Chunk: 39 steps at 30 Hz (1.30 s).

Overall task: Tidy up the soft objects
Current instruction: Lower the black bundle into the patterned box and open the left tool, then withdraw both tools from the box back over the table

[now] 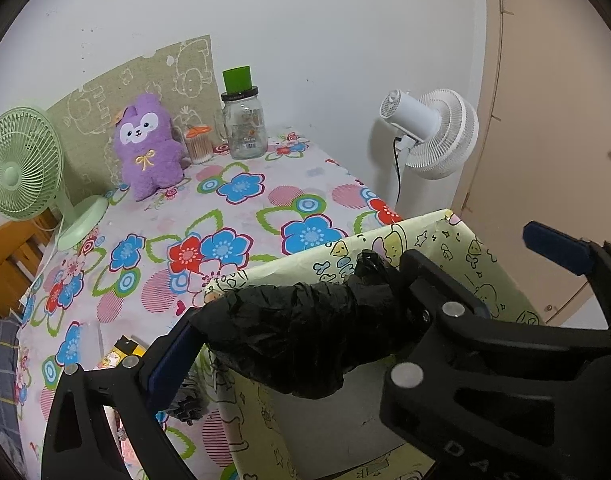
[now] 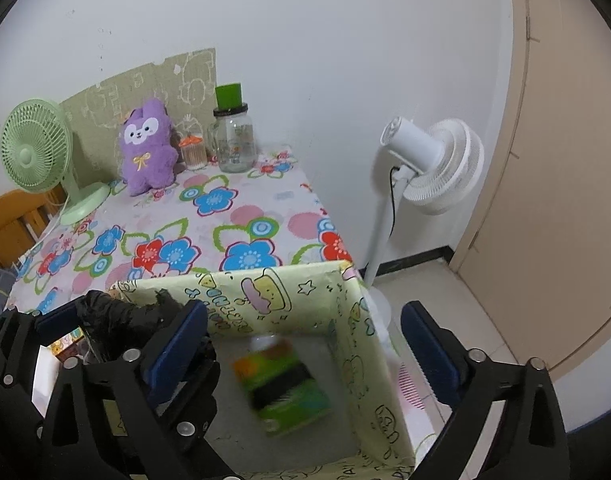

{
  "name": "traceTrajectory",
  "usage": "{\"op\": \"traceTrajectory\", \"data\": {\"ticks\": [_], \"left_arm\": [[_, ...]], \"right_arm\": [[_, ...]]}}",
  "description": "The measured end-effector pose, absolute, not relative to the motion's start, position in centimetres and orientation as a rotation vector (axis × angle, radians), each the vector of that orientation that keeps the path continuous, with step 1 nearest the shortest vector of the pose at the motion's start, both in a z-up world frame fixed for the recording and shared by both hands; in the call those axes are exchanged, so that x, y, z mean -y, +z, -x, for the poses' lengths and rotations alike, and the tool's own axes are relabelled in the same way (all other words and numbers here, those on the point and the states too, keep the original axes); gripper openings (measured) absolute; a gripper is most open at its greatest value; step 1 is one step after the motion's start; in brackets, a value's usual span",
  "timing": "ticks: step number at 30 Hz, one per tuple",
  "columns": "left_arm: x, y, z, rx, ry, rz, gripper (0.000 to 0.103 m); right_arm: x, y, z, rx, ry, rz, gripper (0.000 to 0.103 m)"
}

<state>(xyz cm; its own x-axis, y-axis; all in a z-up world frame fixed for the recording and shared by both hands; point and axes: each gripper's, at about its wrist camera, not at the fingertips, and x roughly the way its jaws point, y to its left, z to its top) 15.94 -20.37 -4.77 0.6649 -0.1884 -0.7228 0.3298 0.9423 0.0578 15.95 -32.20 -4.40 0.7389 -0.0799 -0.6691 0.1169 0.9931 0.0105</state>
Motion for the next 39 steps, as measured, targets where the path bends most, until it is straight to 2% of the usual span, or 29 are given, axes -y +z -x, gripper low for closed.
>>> {"op": "traceTrajectory", "data": {"ticks": [13, 23, 39], "left_arm": [[21.1, -4.3, -14.7, -0.780, -0.317, -0.226, 0.103], [22.4, -3.6, -12.6, -0.708, -0.378, -0.298, 0.103], [21.0, -3.3, -12.2, -0.714, -0.346, -0.274, 0.103]], "right_arm": [[32.9, -3.1, -13.9, -0.699, -0.086, -0.061, 0.100], [33.4, -4.0, -14.1, -0.748, -0.095, -0.065, 0.100], [32.8, -3.7, -13.4, -0.735, -0.112, -0.056, 0.100]]}}
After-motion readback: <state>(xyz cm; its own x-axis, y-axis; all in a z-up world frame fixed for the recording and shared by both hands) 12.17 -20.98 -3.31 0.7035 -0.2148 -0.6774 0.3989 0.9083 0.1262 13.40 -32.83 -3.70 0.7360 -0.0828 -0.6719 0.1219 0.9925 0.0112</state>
